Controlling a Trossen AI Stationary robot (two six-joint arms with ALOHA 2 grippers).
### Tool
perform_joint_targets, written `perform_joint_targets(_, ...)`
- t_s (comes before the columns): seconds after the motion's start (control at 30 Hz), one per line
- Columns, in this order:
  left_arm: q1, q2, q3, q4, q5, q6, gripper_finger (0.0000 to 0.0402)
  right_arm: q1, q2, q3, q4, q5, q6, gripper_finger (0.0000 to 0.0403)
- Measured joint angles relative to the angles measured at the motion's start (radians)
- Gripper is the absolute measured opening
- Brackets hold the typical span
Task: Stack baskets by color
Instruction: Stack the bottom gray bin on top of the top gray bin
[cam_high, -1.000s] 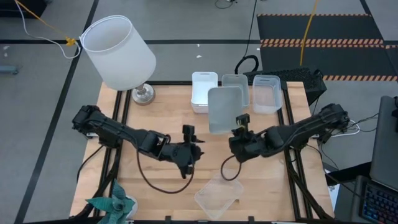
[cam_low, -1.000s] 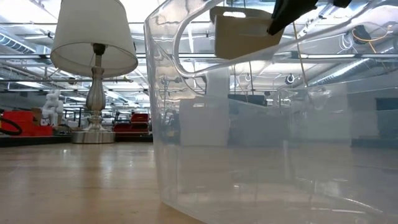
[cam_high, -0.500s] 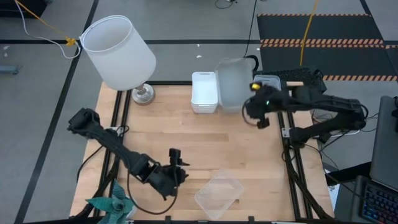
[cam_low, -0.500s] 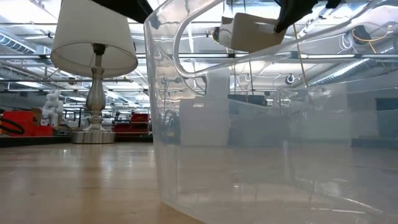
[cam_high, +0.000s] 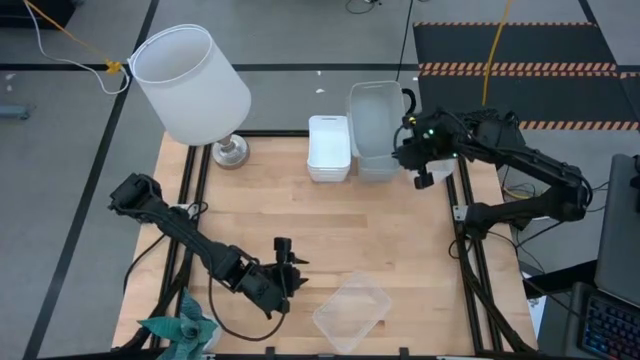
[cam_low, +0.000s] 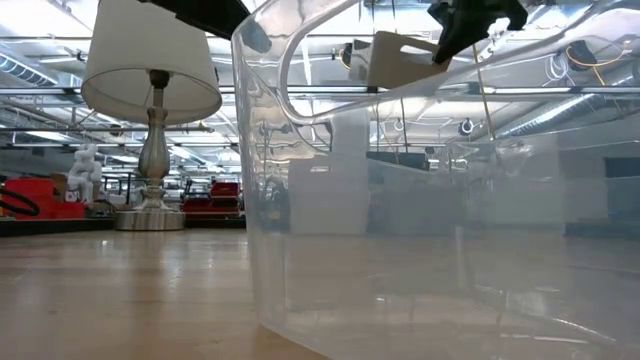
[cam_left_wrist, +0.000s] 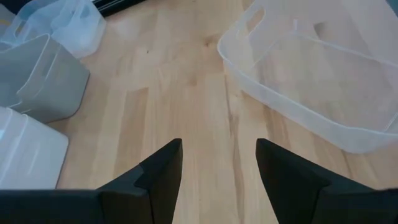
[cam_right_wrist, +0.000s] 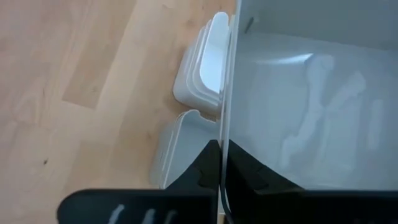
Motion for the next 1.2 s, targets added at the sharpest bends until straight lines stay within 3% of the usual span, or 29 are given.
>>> perform_joint_targets(0.5,0.013,0.000,0.000,0.000,0.001,-0.002,0.0207,-0.138,0.061,0.000,-0.071,-0.182,0.012,0.0004)
perform_joint_targets(0.9,0.014,0.000,0.000,0.000,0.002,-0.010,0.0207,-0.157,0.129,0.001,-0.125,-0.208,0.110,0.0004)
perform_joint_targets(1.2,0.014,0.000,0.000,0.001,0.002,-0.014,0.0207,-0.178,0.142,-0.060,-0.080,-0.208,0.069,0.0004)
